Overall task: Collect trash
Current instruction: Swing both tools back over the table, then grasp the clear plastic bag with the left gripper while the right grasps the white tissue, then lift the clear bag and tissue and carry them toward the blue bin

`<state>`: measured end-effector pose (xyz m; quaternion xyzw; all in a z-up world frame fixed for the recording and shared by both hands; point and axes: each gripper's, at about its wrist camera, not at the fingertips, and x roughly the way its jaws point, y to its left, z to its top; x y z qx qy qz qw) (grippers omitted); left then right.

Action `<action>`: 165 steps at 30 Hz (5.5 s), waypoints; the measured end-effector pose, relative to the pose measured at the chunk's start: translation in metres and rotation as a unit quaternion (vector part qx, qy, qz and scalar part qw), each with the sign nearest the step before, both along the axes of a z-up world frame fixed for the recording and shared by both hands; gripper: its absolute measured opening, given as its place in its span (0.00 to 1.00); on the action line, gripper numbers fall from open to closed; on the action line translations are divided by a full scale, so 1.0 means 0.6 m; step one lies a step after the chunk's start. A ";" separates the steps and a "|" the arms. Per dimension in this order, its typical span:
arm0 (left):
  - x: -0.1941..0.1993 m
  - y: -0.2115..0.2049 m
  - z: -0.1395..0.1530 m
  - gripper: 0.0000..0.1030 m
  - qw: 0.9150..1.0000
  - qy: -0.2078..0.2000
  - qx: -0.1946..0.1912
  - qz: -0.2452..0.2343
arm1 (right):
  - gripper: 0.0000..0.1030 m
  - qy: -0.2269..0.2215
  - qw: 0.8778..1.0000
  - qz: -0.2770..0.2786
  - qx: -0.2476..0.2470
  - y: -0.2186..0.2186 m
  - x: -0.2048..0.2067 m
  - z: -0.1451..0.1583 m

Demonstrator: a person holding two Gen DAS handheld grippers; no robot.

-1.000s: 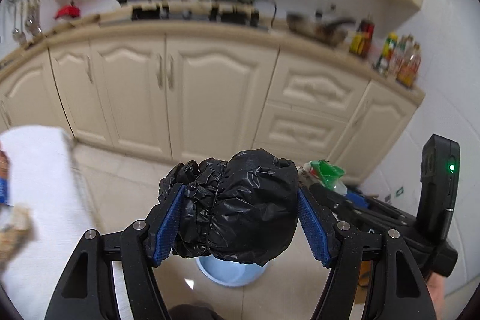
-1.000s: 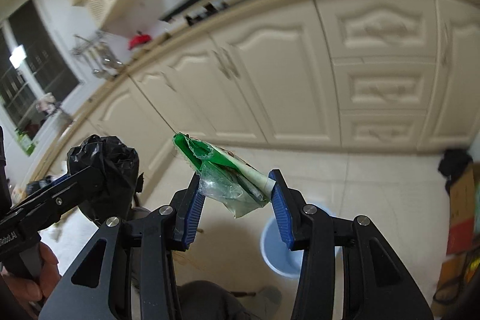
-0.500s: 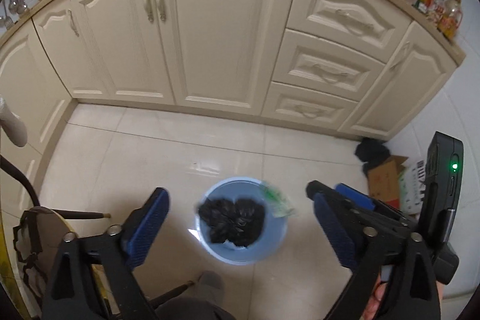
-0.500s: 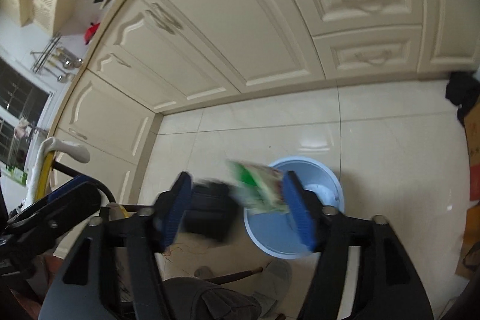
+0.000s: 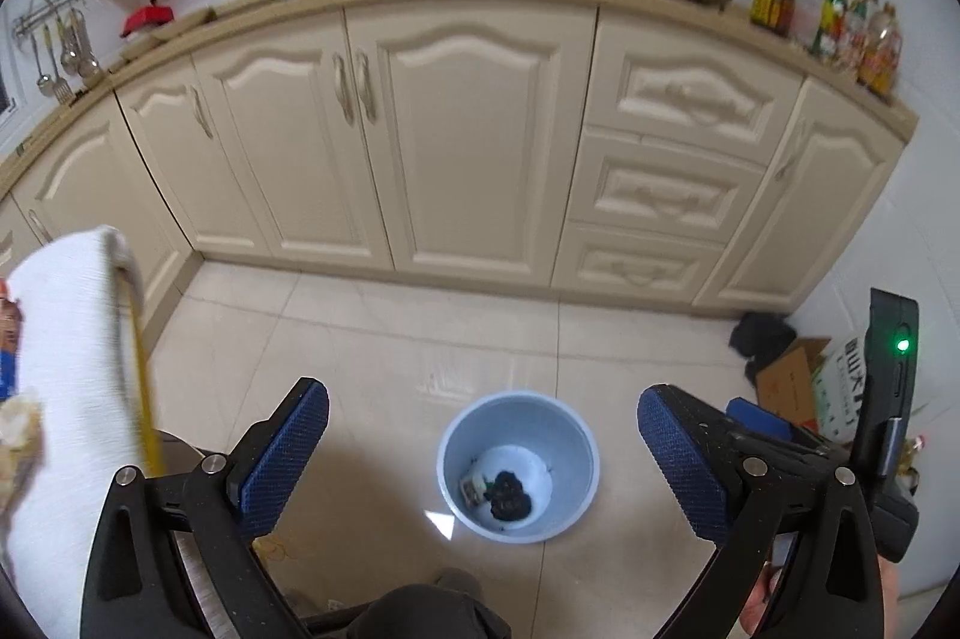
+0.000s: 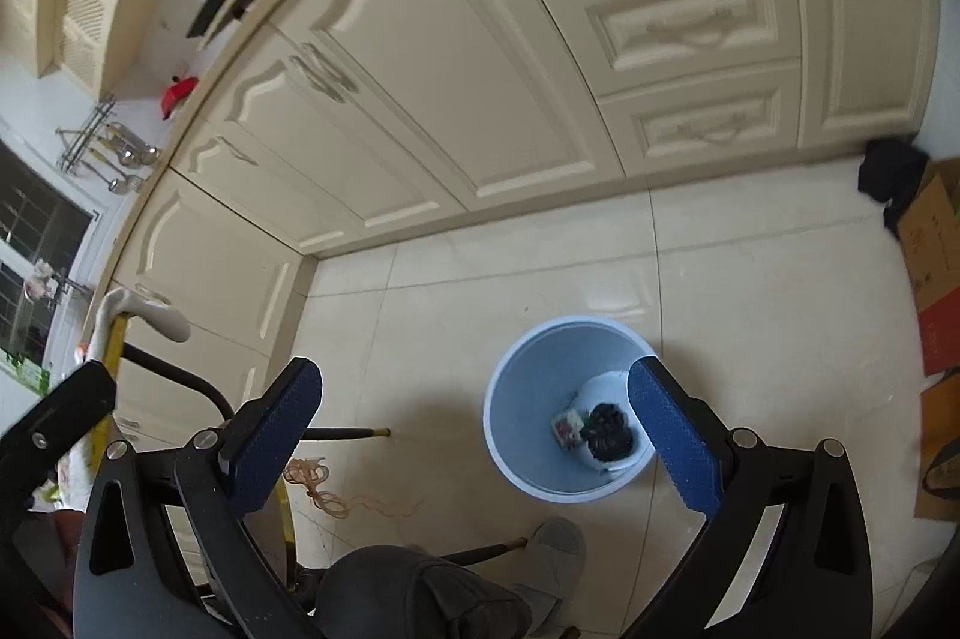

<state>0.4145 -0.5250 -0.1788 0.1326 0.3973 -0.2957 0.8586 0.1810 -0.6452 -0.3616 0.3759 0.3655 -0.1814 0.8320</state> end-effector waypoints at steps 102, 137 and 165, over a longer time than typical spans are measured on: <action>-0.085 0.852 0.008 0.34 0.958 0.002 -0.128 0.257 | 0.38 -0.035 0.903 0.400 -0.154 0.753 0.283 0.179; -0.224 0.913 -0.016 0.40 0.956 0.004 -0.152 0.252 | 0.38 -0.052 0.904 0.400 -0.145 0.736 0.244 0.190; -0.458 0.745 0.171 0.40 0.965 -0.174 -0.140 0.138 | 0.38 -0.146 0.923 0.302 -0.189 0.581 0.117 0.336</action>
